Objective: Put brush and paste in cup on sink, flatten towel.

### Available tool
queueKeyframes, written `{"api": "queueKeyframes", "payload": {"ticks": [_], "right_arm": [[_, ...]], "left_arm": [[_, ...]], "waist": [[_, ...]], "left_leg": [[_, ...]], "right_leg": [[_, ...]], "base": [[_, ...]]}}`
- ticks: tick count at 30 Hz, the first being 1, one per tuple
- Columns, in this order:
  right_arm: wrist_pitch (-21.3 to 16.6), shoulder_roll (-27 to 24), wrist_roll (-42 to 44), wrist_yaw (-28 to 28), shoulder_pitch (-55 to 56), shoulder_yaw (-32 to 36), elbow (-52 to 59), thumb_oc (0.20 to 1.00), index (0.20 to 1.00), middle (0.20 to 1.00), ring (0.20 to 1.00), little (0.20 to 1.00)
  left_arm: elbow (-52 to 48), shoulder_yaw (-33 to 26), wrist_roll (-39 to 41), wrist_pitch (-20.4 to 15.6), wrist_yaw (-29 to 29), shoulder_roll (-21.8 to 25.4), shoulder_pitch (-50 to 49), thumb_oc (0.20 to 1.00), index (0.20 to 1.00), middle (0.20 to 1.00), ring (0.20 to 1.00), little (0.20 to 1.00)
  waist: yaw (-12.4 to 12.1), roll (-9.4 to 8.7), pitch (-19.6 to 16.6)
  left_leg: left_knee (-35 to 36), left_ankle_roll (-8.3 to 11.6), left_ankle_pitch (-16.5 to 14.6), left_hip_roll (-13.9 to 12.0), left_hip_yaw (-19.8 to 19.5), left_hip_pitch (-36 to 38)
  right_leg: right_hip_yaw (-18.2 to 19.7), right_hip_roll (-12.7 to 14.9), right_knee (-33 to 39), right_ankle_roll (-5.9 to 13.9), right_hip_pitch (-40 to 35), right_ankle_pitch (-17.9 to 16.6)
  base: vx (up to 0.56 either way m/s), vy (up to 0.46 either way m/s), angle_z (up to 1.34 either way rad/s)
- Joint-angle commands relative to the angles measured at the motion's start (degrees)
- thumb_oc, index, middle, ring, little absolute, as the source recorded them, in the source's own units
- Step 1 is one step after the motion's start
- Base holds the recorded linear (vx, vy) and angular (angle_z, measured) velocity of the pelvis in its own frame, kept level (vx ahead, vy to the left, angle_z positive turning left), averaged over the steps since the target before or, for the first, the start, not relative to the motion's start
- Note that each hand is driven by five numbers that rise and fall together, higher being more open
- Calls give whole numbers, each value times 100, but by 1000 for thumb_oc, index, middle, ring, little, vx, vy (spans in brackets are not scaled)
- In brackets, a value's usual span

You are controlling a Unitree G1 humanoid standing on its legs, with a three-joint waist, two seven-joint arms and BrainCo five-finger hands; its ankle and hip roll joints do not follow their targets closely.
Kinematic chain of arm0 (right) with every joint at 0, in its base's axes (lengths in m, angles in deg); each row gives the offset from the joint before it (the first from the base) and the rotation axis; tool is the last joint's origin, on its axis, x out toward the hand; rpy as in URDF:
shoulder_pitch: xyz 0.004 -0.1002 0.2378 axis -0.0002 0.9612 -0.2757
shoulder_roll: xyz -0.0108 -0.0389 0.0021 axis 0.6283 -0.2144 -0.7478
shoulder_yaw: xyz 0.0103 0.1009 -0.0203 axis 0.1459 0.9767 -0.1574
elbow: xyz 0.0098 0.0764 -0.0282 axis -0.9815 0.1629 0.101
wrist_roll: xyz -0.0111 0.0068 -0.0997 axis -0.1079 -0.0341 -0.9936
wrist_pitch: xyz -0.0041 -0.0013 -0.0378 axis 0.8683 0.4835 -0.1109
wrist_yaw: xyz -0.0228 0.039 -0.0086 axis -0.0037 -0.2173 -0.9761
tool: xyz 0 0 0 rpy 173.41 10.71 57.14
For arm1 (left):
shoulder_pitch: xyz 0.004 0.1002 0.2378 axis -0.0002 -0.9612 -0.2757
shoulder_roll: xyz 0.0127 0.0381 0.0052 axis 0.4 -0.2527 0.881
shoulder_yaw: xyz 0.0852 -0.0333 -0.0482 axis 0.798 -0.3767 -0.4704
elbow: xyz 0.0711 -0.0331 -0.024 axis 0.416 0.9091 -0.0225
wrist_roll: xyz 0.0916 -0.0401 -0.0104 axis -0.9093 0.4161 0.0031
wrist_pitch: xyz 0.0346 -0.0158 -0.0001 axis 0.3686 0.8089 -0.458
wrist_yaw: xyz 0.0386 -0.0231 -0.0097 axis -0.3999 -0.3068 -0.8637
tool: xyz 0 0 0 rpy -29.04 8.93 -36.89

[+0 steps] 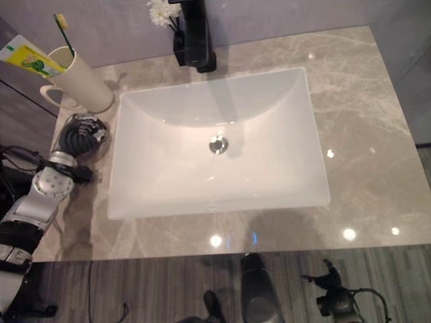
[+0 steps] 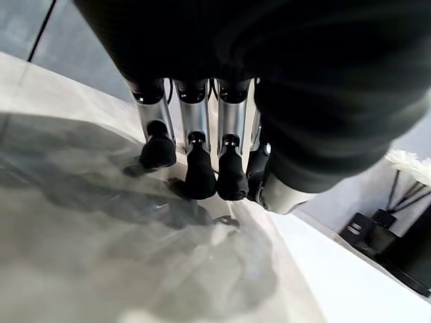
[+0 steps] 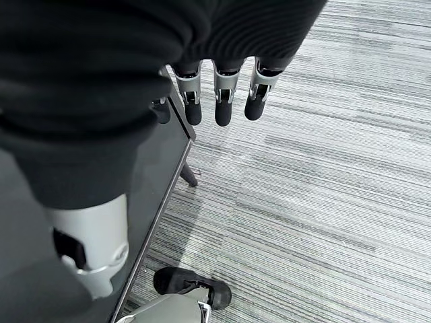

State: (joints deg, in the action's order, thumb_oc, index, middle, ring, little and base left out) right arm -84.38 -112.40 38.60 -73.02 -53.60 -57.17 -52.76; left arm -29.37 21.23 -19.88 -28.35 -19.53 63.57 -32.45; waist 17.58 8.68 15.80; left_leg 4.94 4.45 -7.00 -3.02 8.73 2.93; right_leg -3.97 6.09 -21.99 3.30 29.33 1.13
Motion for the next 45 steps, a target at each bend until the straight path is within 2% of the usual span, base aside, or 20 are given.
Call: {"api": "queueKeyframes", "payload": {"ticks": [1,7,12,17,28,36,45], "right_arm": [[-130,139,104,-67,291,-159,-34,1000,1000,1000,1000,1000],[-193,177,342,-37,309,-83,-119,1000,1000,1000,1000,1000],[-202,207,459,-32,333,-114,-284,1000,1000,1000,1000,1000],[-190,228,469,-17,344,-179,-329,1000,1000,1000,1000,1000],[-215,209,570,-50,314,-203,-263,1000,1000,1000,1000,1000],[-193,218,584,-70,353,-180,-252,1000,1000,1000,1000,1000],[-212,210,553,-67,324,-285,-182,1000,1000,1000,1000,1000]], "left_arm": [[279,-320,-167,-38,-209,426,-142,200,200,200,200,200],[821,-174,-388,56,-308,456,207,200,200,200,200,200],[1608,-175,-1,97,-447,256,658,200,200,200,200,200],[1952,-113,228,88,-483,223,928,200,200,200,200,200],[2233,127,198,180,-465,104,1239,200,200,200,200,200],[1844,-134,573,90,-528,-67,940,200,200,200,200,200],[2274,-147,747,128,-573,-70,1248,200,200,200,200,200]], "waist": [[-34,-235,-413],[17,-268,-446],[125,-298,-509],[198,-310,-523],[288,-268,-519],[257,-245,-517],[294,-250,-474]], "left_leg": [[-208,-60,-365,423,136,646],[-159,-53,-384,372,209,727],[-132,-43,-393,331,237,755],[-101,-16,-386,303,276,784],[-71,35,-342,260,330,737],[-31,60,-312,255,306,736],[4,49,-307,281,322,697]], "right_leg": [[255,-35,1048,601,215,-1307],[222,-98,1016,614,252,-1290],[201,-133,947,611,332,-1248],[174,-170,924,599,353,-1214],[140,-269,904,568,477,-1162],[113,-263,934,549,480,-1157],[122,-336,933,529,593,-1192]], "base": [[0,0,0],[0,0,0],[19,-3,-3],[10,-4,-4],[0,0,0],[-1,-6,-2],[0,0,0]]}}
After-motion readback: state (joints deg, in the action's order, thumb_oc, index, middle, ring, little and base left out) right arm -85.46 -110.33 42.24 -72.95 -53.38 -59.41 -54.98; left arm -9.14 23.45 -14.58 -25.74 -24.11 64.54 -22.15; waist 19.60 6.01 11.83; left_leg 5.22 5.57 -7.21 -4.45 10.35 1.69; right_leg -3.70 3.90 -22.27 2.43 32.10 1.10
